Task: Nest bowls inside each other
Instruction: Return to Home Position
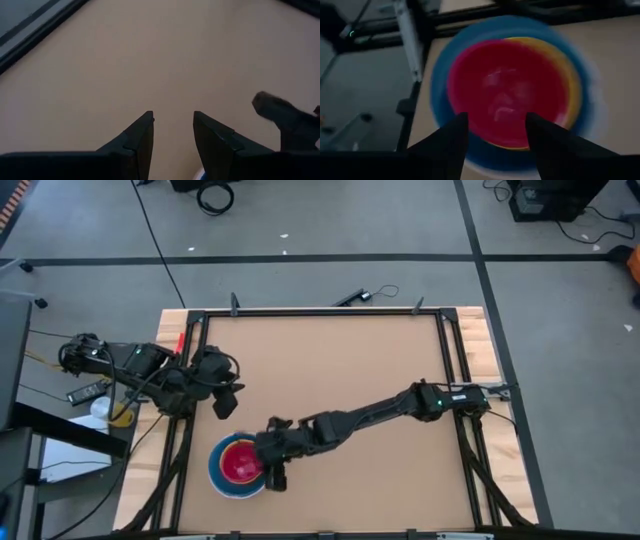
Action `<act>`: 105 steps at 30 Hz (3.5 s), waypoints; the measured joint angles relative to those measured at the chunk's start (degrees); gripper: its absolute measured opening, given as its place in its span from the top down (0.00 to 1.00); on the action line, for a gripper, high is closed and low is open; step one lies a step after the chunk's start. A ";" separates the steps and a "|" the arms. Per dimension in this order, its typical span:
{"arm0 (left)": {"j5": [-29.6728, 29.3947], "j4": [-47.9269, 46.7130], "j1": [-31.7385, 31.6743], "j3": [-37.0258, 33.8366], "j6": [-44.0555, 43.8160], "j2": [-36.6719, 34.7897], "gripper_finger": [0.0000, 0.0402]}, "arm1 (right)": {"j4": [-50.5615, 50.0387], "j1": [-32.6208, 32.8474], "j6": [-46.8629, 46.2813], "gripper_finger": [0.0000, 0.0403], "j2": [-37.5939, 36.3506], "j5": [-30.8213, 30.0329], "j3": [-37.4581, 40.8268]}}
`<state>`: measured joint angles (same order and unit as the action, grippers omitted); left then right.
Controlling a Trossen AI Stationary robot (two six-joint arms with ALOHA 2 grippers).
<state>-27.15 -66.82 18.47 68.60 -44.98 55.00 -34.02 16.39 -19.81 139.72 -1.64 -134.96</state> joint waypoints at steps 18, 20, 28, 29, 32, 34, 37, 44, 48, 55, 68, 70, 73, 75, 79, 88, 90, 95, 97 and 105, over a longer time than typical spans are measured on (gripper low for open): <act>-16.08 9.57 2.30 -0.02 7.27 -6.39 0.65 | -11.33 -8.04 6.73 0.50 -30.34 -14.00 23.28; -20.78 10.85 4.44 -0.74 7.20 -8.12 0.65 | -5.53 -9.09 5.55 0.50 -37.01 -13.49 33.76; -20.46 41.03 6.08 -20.12 17.83 -15.84 0.65 | 19.20 -12.10 1.67 0.56 -65.23 -4.96 68.22; -19.20 45.96 5.16 -23.20 19.31 -15.93 0.65 | 20.08 -12.19 1.38 0.57 -68.54 -4.56 70.68; -14.68 59.77 1.48 -31.10 23.75 -15.55 0.65 | 20.29 -12.32 2.85 0.63 -77.38 -9.19 75.58; -10.83 68.92 -2.46 -34.57 26.34 -14.75 0.65 | 17.99 -12.73 8.42 0.66 -82.40 -14.47 77.79; -4.03 72.68 -11.10 -36.64 26.28 -13.20 0.65 | 14.61 -13.38 10.59 0.71 -88.58 -23.36 80.23; 15.53 73.37 -30.04 -36.59 26.04 -12.53 0.65 | 15.87 -21.98 8.05 0.91 -104.20 -14.41 87.94; 14.72 66.59 -33.28 -36.59 26.39 -19.13 0.69 | 17.31 -26.93 4.30 0.97 -111.83 -7.24 94.97; 13.29 64.72 -33.25 -48.48 26.80 -33.70 0.94 | 22.31 -30.04 10.38 0.99 -118.02 11.84 105.54; 25.17 72.80 -30.77 -58.82 31.24 -42.38 0.99 | 45.55 -36.81 4.59 0.99 -128.02 28.40 125.28; 25.35 69.07 -30.33 -58.82 31.19 -44.00 0.99 | 43.10 -38.07 5.80 0.99 -130.45 28.60 125.33; 24.60 66.27 -29.88 -58.88 31.25 -45.20 0.99 | 36.76 -39.99 6.99 1.00 -134.27 29.10 125.35; 23.92 66.06 -29.76 -58.88 31.48 -45.48 0.99 | 32.72 -41.30 7.61 1.00 -136.42 30.14 125.35; 23.82 70.54 -29.78 -61.89 31.55 -45.42 0.99 | 29.16 -43.01 7.93 1.00 -139.56 30.60 126.17; 24.05 79.01 -29.76 -67.98 30.59 -45.42 1.00 | 42.86 -43.48 -0.06 1.00 -139.19 33.90 133.51; 24.93 79.16 -29.76 -67.98 31.50 -45.50 1.00 | 42.84 -43.49 -0.33 1.00 -139.21 33.43 134.60; 25.41 78.73 -29.75 -67.98 34.08 -47.25 1.00 | 42.29 -43.48 -1.13 1.00 -139.64 34.39 134.60; 26.37 78.42 -29.73 -67.98 33.85 -48.39 1.00 | 43.10 -43.44 -2.58 1.00 -139.62 34.50 134.60; 25.21 75.29 -28.23 -68.08 36.81 -49.04 1.00 | 39.67 -36.00 1.06 1.00 -137.33 26.66 134.60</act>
<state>-1.94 8.47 -9.76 0.51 -8.17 5.96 5.65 -19.60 -18.75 2.40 25.02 -0.36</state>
